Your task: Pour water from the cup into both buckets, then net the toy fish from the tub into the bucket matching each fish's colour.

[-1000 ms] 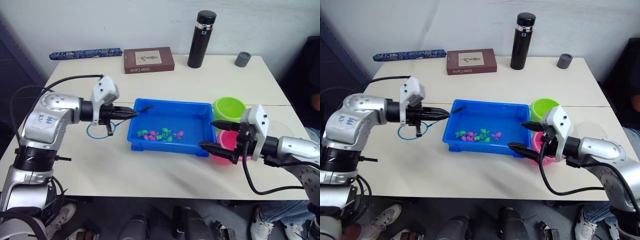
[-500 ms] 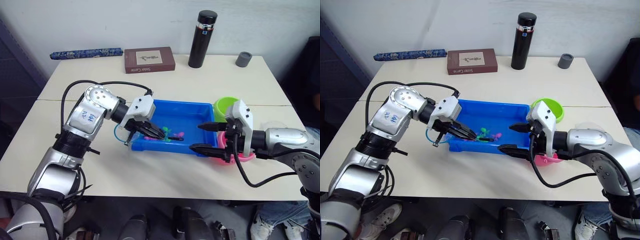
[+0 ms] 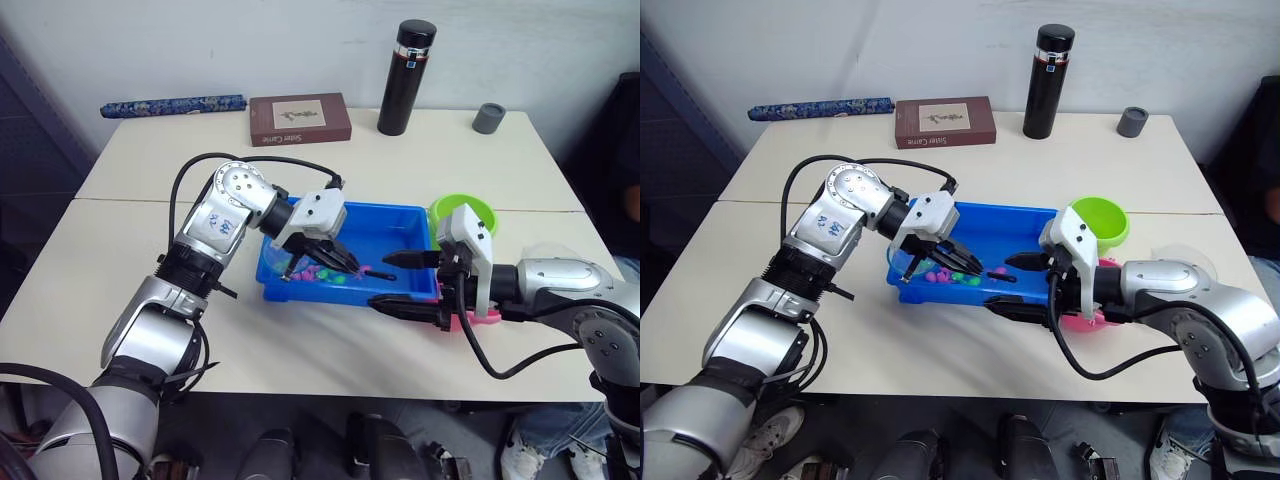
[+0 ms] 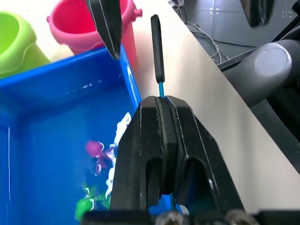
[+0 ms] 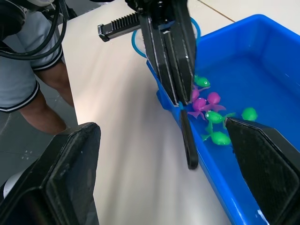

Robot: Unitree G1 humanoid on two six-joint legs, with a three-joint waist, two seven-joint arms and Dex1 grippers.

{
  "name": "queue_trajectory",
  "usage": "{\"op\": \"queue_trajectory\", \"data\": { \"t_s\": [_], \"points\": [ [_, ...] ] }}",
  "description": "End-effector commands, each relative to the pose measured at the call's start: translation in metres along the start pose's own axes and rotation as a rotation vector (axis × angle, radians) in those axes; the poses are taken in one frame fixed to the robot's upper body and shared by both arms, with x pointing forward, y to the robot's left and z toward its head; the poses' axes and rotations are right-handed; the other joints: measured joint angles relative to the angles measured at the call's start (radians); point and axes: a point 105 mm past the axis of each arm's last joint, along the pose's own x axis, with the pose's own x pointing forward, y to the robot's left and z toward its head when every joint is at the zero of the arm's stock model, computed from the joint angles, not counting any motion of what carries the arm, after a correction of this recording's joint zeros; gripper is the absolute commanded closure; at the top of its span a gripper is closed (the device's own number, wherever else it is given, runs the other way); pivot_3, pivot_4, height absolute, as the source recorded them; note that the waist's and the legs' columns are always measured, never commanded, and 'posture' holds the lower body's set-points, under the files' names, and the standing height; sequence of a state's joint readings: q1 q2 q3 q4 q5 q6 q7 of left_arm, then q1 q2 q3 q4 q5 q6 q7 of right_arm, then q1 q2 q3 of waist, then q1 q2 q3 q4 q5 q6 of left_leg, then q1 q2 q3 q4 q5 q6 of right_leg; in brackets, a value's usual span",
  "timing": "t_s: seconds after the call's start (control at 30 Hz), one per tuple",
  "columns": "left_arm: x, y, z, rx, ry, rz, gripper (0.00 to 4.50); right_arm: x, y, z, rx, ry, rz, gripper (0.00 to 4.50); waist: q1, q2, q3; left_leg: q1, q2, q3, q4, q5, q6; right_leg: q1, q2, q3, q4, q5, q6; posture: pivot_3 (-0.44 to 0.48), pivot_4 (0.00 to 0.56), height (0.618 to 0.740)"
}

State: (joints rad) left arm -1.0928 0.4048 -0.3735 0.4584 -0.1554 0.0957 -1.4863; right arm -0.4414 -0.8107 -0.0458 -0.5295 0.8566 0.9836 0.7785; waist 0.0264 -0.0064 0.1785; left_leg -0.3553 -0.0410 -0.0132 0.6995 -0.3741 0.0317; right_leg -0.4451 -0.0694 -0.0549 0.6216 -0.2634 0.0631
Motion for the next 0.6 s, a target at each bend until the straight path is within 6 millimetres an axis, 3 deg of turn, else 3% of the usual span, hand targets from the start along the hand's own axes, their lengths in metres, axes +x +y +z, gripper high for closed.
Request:
{"op": "queue_trajectory", "data": {
  "t_s": [0.03, 0.33, 0.43, 0.6],
  "points": [
    [-0.0028, 0.0054, 0.0145, 0.041, -0.024, 0.000, 4.48, 0.0025, 0.0066, 0.0044, -0.025, -0.017, 0.020, 0.00, 0.000, 0.000, 0.000, 0.000, 0.000, 0.000, 0.000, 0.000, 0.000, 0.000, 0.000, 0.000, 0.000, 0.000, 0.000, 0.000, 0.150, 0.739],
    [-0.0008, 0.0068, 0.0195, 0.045, -0.036, -0.009, 4.48, 0.0041, 0.0030, 0.0023, -0.022, -0.016, -0.003, 0.00, -0.001, 0.000, 0.000, 0.000, 0.000, 0.000, 0.000, 0.000, 0.000, 0.000, 0.000, 0.000, 0.000, 0.000, 0.000, 0.000, 0.150, 0.739],
    [-0.0010, 0.0073, 0.0213, 0.047, -0.038, -0.010, 4.50, 0.0041, 0.0011, 0.0012, -0.022, -0.011, -0.016, 0.85, 0.000, 0.000, 0.000, 0.000, 0.000, 0.000, 0.000, 0.000, 0.000, 0.000, 0.000, 0.000, 0.000, 0.000, 0.000, 0.000, 0.150, 0.739],
    [-0.0016, 0.0080, 0.0235, 0.051, -0.039, -0.010, 4.50, 0.0038, -0.0012, -0.0001, -0.021, -0.006, -0.029, 3.44, 0.000, 0.000, 0.000, 0.000, 0.000, 0.000, 0.000, 0.000, 0.000, 0.000, 0.000, 0.000, 0.000, 0.000, 0.000, 0.000, 0.150, 0.739]
  ]
}}
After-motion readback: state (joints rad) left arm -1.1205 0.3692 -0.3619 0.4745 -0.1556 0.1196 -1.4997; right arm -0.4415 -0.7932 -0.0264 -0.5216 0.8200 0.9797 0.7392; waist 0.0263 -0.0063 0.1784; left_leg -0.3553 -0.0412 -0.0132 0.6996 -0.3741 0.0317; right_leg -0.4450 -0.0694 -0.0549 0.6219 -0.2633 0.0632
